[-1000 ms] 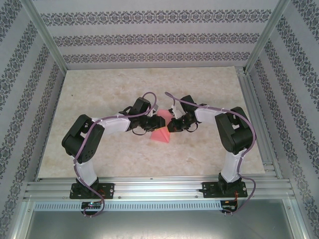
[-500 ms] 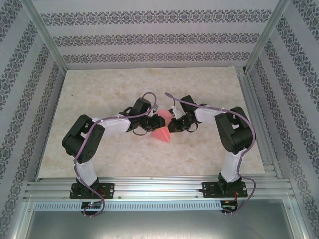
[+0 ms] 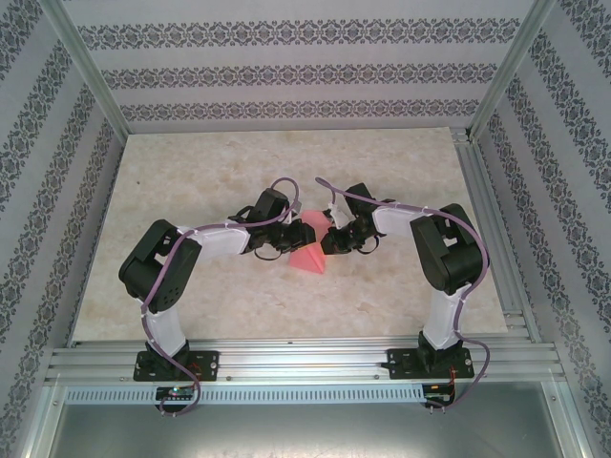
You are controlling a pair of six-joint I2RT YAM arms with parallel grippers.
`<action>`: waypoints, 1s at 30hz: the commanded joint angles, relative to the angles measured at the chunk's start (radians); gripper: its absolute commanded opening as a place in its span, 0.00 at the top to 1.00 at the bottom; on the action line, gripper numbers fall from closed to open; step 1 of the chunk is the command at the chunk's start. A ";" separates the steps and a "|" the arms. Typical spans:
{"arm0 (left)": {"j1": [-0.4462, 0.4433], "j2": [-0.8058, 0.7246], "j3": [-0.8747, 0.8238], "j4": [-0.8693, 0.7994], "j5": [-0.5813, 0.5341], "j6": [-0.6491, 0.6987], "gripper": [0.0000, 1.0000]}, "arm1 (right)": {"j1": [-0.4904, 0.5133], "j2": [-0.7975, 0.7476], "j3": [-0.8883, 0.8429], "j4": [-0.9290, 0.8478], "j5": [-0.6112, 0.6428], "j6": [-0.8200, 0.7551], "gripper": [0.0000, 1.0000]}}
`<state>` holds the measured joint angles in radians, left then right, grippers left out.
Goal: Fold a paper plane with a square sheet of paper (pick it up from the middle)
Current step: Fold the triangle a second time at the center of the table.
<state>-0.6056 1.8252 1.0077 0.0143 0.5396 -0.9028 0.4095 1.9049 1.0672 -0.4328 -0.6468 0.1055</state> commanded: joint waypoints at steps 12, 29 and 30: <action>-0.018 -0.007 -0.019 0.010 -0.021 -0.002 0.76 | -0.014 0.023 0.045 0.009 -0.016 -0.017 0.93; -0.017 0.021 -0.024 0.038 -0.013 -0.018 0.77 | -0.012 0.033 0.045 0.003 0.001 -0.017 0.92; -0.018 0.026 -0.025 0.044 -0.014 -0.018 0.77 | -0.012 0.033 0.045 0.000 0.001 -0.017 0.92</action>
<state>-0.6109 1.8267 0.9974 0.0151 0.5320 -0.9043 0.4095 1.9293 1.0916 -0.4351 -0.6556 0.1051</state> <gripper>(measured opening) 0.228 0.076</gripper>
